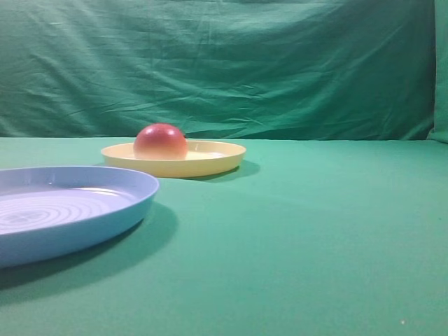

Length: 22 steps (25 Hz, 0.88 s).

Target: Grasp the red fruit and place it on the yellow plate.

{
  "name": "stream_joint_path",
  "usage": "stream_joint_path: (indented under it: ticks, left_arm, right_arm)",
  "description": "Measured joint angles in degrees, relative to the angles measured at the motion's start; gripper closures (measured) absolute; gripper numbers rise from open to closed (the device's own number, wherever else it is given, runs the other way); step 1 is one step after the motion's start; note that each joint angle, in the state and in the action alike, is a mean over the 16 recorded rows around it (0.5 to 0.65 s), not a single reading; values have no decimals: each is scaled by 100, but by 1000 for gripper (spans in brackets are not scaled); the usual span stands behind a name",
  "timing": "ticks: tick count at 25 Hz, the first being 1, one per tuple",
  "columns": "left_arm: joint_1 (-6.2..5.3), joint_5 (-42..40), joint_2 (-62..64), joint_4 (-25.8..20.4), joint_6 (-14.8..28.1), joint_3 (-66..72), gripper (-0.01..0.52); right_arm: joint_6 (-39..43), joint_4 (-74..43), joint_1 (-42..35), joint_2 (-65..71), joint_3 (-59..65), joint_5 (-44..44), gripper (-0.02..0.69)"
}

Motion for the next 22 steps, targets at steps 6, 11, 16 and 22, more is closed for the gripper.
stream_joint_path:
  ticks: [6, 11, 16, 22]
  left_arm:
    - [0, 0, 0, 0, 0, 0, 357]
    - [0, 0, 0, 0, 0, 0, 357]
    - [0, 0, 0, 0, 0, 0, 357]
    - [0, 0, 0, 0, 0, 0, 357]
  right_arm:
    - [-102, -29, -99, -245, 426, -85, 665]
    - [-20, -37, -118, -261, 563, -125, 665]
    - [102, -39, -124, -261, 576, -139, 665]
    - [240, -39, -124, -261, 576, -139, 665]
